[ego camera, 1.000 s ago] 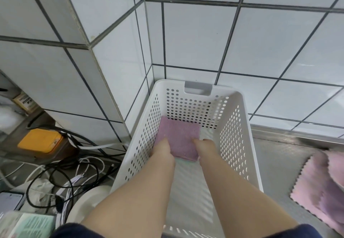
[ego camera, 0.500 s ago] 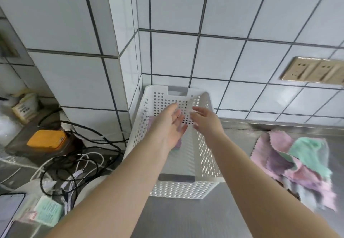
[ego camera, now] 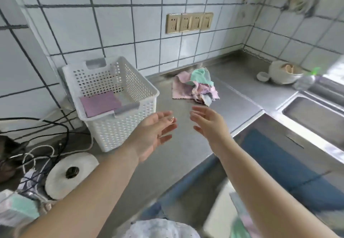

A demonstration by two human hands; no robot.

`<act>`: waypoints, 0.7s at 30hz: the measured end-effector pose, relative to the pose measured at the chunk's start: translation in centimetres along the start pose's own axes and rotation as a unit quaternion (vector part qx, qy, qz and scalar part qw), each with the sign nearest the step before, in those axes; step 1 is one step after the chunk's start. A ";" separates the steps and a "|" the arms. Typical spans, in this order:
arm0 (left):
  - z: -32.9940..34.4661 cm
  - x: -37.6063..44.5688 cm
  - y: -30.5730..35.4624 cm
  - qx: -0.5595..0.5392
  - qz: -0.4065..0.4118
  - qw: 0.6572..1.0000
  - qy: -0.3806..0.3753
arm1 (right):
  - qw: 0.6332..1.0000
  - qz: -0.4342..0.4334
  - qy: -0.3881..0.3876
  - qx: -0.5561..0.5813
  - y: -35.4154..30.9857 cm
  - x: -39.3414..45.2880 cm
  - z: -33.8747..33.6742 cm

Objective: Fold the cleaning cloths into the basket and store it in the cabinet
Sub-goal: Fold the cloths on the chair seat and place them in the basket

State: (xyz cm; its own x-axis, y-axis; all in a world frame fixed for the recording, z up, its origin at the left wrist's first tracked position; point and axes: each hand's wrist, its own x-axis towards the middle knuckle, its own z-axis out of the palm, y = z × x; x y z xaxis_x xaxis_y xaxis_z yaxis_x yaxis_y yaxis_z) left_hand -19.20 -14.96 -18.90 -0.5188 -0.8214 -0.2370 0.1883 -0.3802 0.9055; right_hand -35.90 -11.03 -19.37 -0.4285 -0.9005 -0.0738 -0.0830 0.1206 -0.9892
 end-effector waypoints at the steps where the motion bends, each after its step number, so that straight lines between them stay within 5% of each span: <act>1: 1.1 -0.8 -1.4 0.012 -0.022 0.999 -0.021 | 1.000 0.010 0.027 0.003 1.1 -2.3 -1.6; 12: 10.7 -8.0 -13.7 0.099 -0.186 0.965 -0.156 | 0.955 0.144 0.257 0.048 11.0 -22.8 -14.9; 21: 17.3 -14.0 -21.5 0.141 -0.247 0.938 -0.197 | 0.920 0.210 0.319 0.091 16.9 -34.6 -21.4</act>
State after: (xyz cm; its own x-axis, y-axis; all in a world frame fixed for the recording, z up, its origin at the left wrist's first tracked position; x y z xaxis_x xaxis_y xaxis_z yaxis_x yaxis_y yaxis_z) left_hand -30.41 12.11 -28.90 -0.7624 -0.3328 -0.5549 -0.3562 -0.5001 0.7893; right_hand -41.71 31.12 -30.83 -0.8337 -0.3546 -0.4234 0.3385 0.2778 -0.8990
